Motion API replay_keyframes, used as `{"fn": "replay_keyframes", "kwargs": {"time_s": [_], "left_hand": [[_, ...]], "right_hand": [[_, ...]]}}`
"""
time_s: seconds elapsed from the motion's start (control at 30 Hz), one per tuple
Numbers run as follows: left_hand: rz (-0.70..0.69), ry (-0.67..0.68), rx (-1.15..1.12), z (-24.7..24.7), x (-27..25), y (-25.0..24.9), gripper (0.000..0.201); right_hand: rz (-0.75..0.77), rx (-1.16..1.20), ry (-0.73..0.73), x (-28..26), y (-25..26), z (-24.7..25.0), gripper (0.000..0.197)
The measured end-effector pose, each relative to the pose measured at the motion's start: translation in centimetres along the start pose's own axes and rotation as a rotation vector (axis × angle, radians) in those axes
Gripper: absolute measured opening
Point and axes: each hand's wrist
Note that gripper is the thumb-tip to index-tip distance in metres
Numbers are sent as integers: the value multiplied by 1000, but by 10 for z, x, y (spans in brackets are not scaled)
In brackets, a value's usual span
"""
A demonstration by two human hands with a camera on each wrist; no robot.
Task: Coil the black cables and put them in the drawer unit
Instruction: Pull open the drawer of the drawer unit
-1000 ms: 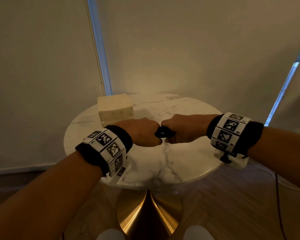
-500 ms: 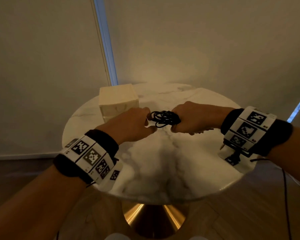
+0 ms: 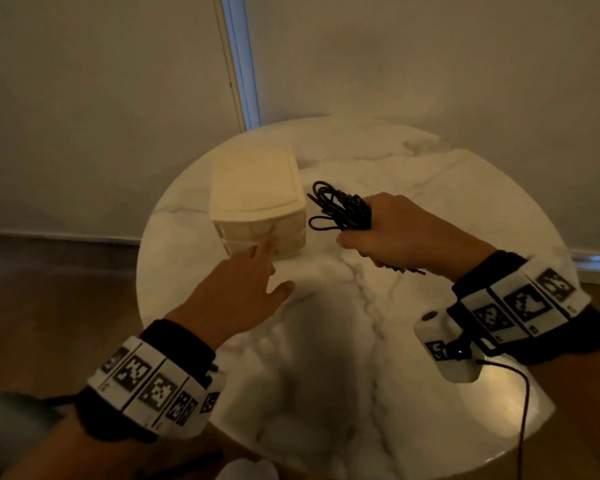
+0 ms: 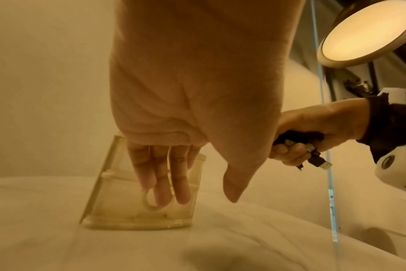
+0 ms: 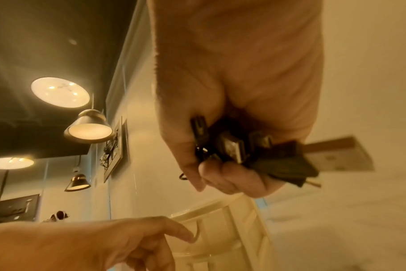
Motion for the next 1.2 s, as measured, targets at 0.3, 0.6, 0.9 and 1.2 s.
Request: {"fn": "replay_keyframes", "kwargs": {"time_s": [0.3,0.6,0.9,1.2], "left_hand": [[128,29,12,-8,6,10,93],[223,83,-57,-4,5,-2,78],[176,147,-116,-2,-59,-24,71],[220,-7,-245,29,-51,4,52]], "right_hand": [[-121,176,-56,15,22,-18,22],[-187,249,12,15,36,-17,18],[-280,329,73,8,48,-26,16],[-326,310,112,21,68,-36,22]]}}
Point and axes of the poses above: each hand's wrist, its own x-axis towards the middle knuckle, its own z-axis out of the back of the hand, y = z × x, and after that the axes turned 2 degrees about x, right-handed
